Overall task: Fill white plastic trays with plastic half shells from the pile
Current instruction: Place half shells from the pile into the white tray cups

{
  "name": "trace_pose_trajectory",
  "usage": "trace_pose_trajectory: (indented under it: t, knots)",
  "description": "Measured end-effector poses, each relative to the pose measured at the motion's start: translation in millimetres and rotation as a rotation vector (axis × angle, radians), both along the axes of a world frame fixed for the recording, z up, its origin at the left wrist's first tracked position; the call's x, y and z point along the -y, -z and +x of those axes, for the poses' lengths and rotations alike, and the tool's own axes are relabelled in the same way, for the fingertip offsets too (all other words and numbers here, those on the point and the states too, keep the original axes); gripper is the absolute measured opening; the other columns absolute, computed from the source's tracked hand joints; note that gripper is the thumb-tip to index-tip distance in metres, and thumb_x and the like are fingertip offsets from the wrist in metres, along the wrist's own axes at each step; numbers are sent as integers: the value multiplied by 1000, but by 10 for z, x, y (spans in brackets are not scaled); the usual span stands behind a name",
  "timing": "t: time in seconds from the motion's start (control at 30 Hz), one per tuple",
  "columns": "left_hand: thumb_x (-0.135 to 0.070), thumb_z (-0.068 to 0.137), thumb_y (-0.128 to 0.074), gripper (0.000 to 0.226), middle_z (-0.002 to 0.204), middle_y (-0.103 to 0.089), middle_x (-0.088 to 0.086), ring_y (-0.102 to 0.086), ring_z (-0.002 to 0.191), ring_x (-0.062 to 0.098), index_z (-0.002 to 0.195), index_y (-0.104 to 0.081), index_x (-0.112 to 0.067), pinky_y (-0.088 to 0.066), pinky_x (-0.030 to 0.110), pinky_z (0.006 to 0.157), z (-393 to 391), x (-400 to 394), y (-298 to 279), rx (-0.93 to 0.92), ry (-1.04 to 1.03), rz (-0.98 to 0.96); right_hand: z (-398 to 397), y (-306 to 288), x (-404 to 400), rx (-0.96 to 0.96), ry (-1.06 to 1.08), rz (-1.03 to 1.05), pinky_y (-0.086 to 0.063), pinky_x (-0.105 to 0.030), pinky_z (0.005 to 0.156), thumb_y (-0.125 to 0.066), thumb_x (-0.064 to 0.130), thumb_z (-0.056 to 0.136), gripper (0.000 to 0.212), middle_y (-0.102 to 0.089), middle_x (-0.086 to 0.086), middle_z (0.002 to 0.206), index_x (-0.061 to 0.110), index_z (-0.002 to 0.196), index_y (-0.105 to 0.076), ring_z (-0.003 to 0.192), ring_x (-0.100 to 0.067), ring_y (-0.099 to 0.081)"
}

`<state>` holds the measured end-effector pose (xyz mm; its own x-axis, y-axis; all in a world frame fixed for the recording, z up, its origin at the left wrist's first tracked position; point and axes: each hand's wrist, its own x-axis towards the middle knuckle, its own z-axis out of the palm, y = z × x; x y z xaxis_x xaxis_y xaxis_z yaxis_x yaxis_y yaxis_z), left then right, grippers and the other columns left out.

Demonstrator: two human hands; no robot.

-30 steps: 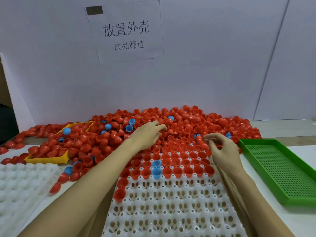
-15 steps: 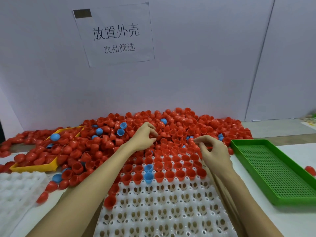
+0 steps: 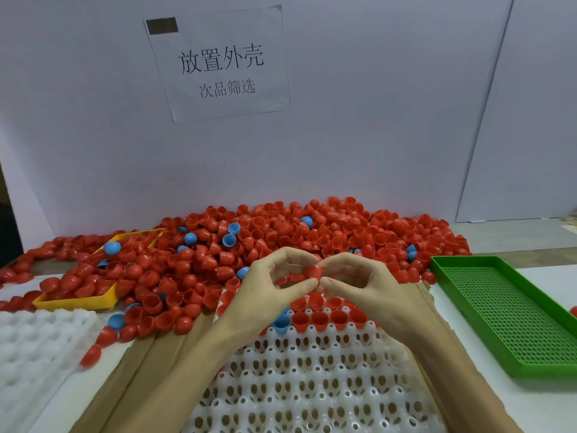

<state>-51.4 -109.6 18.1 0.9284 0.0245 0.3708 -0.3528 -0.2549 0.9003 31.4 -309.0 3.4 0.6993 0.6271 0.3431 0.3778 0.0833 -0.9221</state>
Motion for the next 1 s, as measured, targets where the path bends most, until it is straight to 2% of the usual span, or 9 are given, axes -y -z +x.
trace_pose_trajectory:
  t: [0.07, 0.17, 0.33, 0.43, 0.57, 0.67, 0.77, 0.87, 1.0]
  knots:
    - [-13, 90, -79, 28, 115, -74, -8, -67, 116, 8, 112, -73, -28, -51, 13, 93, -62, -27, 7, 5, 1, 28, -10, 18, -18, 21, -5, -12, -61, -33, 93, -79, 22, 93, 22, -78, -5, 110, 17, 115, -76, 103, -23, -76]
    - [-19, 92, -77, 24, 113, -73, -11, -66, 115, 7, 113, -72, -31, -51, 14, 95, -144, -51, 32, 26, -41, 85, -35, 45, -61, 97, 3, -54, -61, -35, 95, -81, 21, 91, 20, -78, -4, 108, 19, 110, -77, 102, -22, -76]
    - [-20, 95, -72, 18, 110, -68, -15, -67, 110, 9, 111, -72, -28, -58, 23, 87, -217, -89, 88, 227, -317, 246, -61, 42, -89, 156, -18, -113, -62, -39, 92, -83, 17, 89, 14, -78, -6, 105, 20, 103, -78, 100, -24, -76]
    - [-24, 93, -75, 20, 112, -67, -14, -71, 101, 10, 111, -75, -32, -62, 29, 84, -220, -160, 80, 113, -245, 215, -78, 37, -96, 159, -52, -125, -63, -35, 87, -83, 16, 89, 14, -78, -6, 103, 21, 102, -79, 95, -24, -77]
    - [-16, 91, -77, 37, 107, -76, -8, -76, 93, 14, 118, -71, -40, -62, 30, 87, -223, -271, 30, -49, -90, 160, -92, 30, -107, 150, -58, -125, -63, -35, 88, -83, 16, 88, 20, -79, -2, 106, 26, 105, -79, 97, -23, -77]
    - [-14, 86, -80, 37, 101, -78, 0, -78, 83, 21, 116, -66, -30, -64, 36, 80, -252, -297, 34, -80, -64, 115, -133, 23, -134, 147, -117, -102, -62, -29, 88, -80, 12, 91, 26, -78, -2, 111, 23, 115, -79, 102, -23, -76]
    - [-12, 87, -82, 30, 90, -78, 6, -78, 71, 27, 106, -61, -21, -65, 44, 68, -313, -303, 50, -75, -141, 69, -178, 28, -165, 158, -148, -104, -60, -25, 87, -77, 9, 93, 27, -79, -2, 111, 18, 119, -79, 103, -21, -75]
    - [-13, 85, -84, 20, 82, -78, 3, -77, 67, 25, 90, -66, -19, -65, 38, 67, -425, -410, 51, -96, -213, 127, -167, -15, -131, 122, -100, -98, -62, -29, 89, -74, 10, 95, 26, -80, 0, 110, 16, 119, -79, 102, -18, -76]
    - [-15, 82, -86, 17, 75, -77, -2, -75, 61, 16, 80, -73, -25, -61, 25, 64, -681, -622, 61, -177, -270, 323, -105, -80, -7, 135, 51, -73, -60, -20, 82, -70, 15, 98, 21, -80, 4, 105, 20, 117, -79, 95, -11, -76]
